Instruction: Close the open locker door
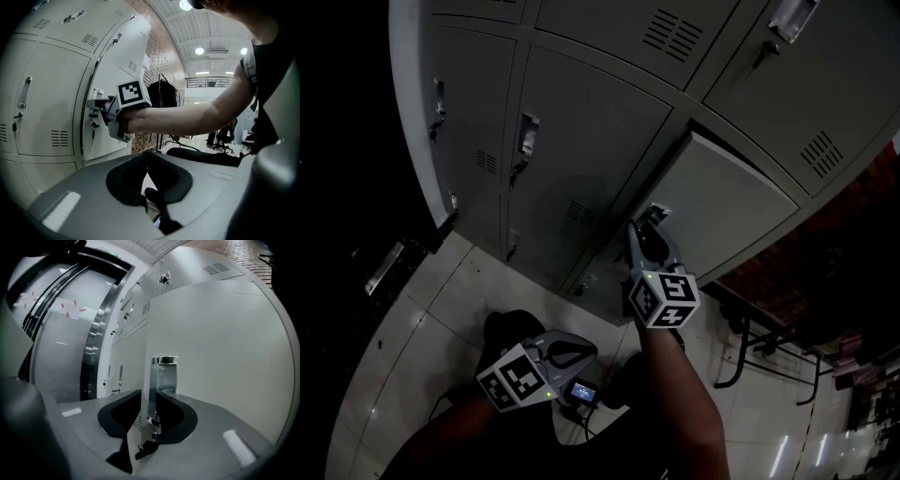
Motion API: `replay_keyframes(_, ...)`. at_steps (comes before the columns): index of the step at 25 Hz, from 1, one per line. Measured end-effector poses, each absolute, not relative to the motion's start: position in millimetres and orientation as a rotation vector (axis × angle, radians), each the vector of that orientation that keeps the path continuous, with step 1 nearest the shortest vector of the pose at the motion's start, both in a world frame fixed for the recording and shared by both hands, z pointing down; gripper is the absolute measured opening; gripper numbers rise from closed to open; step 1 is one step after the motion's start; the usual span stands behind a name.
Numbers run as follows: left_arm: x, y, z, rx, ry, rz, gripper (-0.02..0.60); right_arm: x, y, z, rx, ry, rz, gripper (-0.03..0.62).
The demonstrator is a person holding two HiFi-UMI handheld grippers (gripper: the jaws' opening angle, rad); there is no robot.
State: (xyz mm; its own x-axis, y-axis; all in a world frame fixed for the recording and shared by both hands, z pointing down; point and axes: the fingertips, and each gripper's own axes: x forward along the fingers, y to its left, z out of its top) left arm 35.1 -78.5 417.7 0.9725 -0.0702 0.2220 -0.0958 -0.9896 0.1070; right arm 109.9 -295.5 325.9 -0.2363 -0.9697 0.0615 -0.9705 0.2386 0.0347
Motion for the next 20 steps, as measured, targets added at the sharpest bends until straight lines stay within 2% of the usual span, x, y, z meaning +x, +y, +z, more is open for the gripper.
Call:
replay_keyframes(6, 30, -81, 417, 2.997, -0.129, 0.332, 0.012, 111, -318, 327, 1.862, -2.430, 0.021, 0.167)
replay_keyframes(20, 29, -81, 419, 2.993, -0.131, 0.338, 0.012, 117, -344, 332, 2.047, -2.190, 0.115, 0.188)
